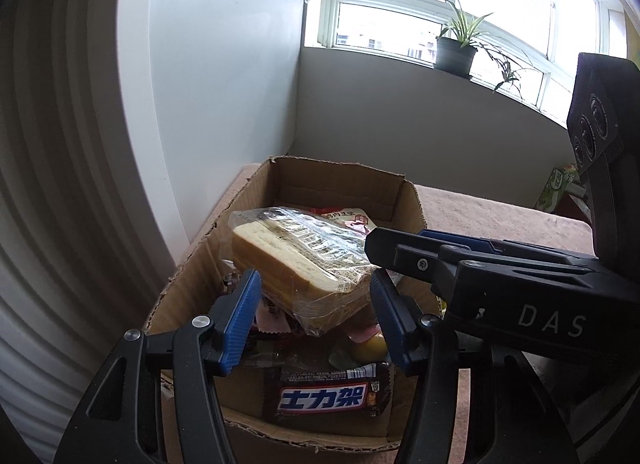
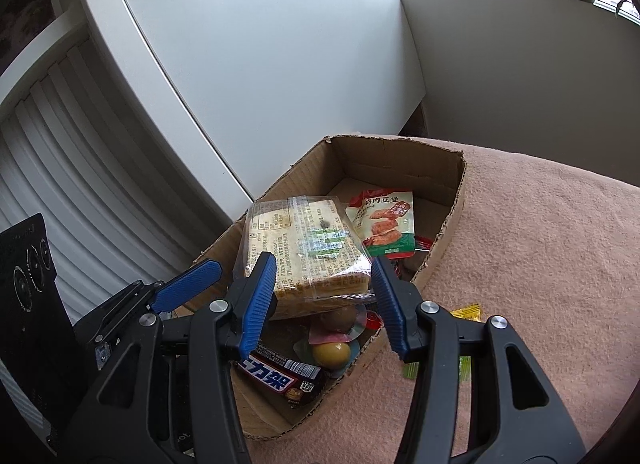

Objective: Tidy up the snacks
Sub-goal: 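Lower the bread loaf into the box and open both grippers, then move the left gripper over the green candy while the right moves over the yellow candy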

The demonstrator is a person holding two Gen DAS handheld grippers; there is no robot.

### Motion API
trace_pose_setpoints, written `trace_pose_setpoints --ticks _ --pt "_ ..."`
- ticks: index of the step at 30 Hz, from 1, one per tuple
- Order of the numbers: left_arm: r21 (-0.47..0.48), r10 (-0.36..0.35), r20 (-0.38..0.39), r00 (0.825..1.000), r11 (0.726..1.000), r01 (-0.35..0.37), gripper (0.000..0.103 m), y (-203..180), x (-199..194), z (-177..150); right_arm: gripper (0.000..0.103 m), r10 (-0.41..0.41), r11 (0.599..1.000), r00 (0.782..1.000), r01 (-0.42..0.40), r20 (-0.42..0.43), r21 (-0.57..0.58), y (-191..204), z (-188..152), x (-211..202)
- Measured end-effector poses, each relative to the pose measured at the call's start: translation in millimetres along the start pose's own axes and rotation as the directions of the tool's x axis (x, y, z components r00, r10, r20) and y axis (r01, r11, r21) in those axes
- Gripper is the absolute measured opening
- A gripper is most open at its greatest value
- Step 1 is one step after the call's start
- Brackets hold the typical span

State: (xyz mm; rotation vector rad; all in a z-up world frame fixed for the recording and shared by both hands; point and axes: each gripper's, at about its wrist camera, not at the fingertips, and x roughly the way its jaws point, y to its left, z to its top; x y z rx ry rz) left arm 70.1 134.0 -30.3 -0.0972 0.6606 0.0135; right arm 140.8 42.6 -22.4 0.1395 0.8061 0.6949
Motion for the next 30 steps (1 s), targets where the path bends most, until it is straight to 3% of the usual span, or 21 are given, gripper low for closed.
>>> trace_pose_setpoints --ticks 3,7,12,17,19,21,22,27,30 --pt "-0.012 -0.002 -0.002 1.0 1.0 0.002 0.056 2 -1 0 0.068 -0.009 1.0 1.0 0.008 0.025 0.005 -5 1 -9" --pt "-0.02 -0.001 0.007 1.0 1.0 0.001 0.056 3 -3 1 0.069 -0.02 1.0 0.998 0.02 0.052 0.008 -11 2 -24" --pt "-0.045 0.0 0.028 1.0 0.999 0.002 0.058 7 -8 -1 0.086 -0.063 0.998 0.994 0.063 0.088 0.002 -25 1 -40" --pt "-0.092 -0.002 0.107 0.994 0.996 0.012 0.065 11 -26 -1 0.087 -0.107 0.994 0.99 0.105 0.088 0.031 -55 0 -49" --pt "-0.111 0.005 0.136 0.991 0.994 0.011 0.065 12 -32 0 0.079 -0.129 0.991 0.99 0.127 0.054 0.042 -71 1 -46" --pt "-0.129 0.013 0.157 0.988 0.992 0.008 0.065 15 -38 0 0.045 -0.118 0.991 0.993 0.12 -0.025 0.064 -86 0 -33" --pt "-0.137 0.017 0.166 0.986 0.991 0.006 0.065 16 -40 0 0.04 -0.098 0.991 0.993 0.103 -0.059 0.082 -93 0 -25" --pt "-0.155 0.016 0.17 0.985 0.988 0.011 0.065 19 -40 1 0.031 -0.062 0.995 0.977 0.077 -0.206 0.066 -106 2 12" --pt "-0.151 0.013 0.161 0.987 0.989 0.011 0.065 20 -37 1 0.027 -0.081 0.997 0.958 0.08 -0.276 -0.014 -95 6 29"
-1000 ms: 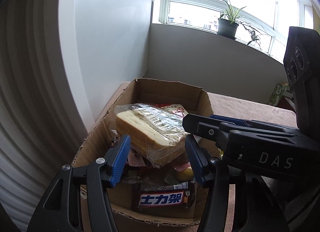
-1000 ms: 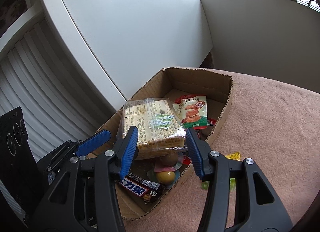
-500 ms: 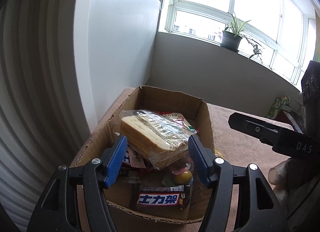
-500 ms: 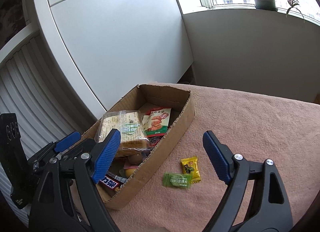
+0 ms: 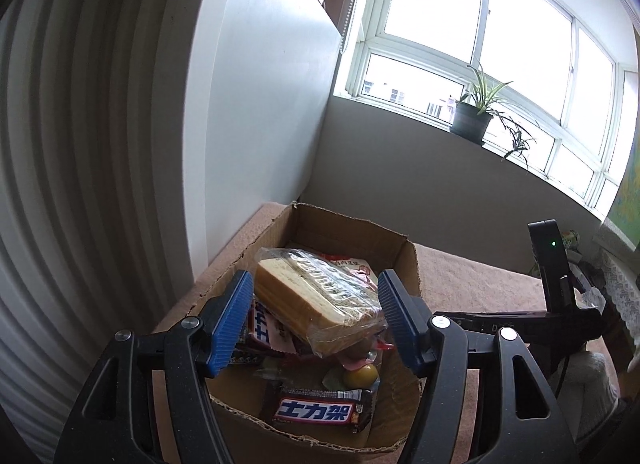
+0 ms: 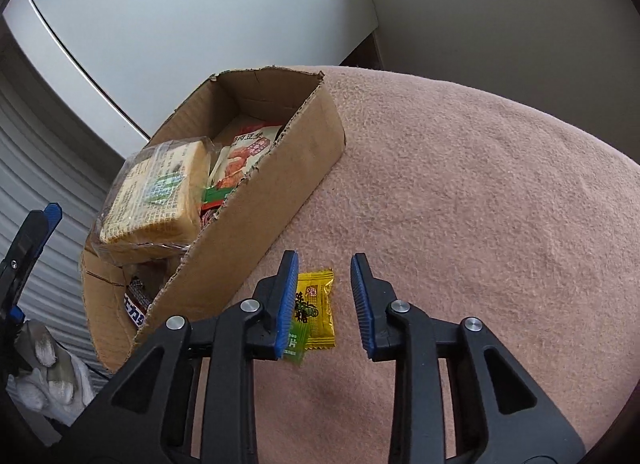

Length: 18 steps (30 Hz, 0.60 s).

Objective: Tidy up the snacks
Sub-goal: 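Move the left gripper over the green candy while the right moves over the yellow candy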

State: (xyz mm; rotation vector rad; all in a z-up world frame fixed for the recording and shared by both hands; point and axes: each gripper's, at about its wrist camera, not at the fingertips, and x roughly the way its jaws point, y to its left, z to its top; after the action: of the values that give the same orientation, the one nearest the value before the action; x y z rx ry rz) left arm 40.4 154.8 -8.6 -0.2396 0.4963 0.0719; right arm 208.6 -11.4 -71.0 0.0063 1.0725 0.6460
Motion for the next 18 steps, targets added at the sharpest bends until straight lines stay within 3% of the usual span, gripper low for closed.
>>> trace_pose_setpoints --ticks 9,18 --pt "-0.032 -0.012 -0.014 1.0 0.999 0.012 0.065 13 2 3 0.026 -0.069 0.979 0.983 0.034 -0.17 -0.203 35 18 43" --pt "-0.02 -0.027 -0.038 0.999 0.999 0.026 0.065 10 9 1 0.025 -0.105 0.935 0.969 0.021 -0.222 -0.353 56 -10 32"
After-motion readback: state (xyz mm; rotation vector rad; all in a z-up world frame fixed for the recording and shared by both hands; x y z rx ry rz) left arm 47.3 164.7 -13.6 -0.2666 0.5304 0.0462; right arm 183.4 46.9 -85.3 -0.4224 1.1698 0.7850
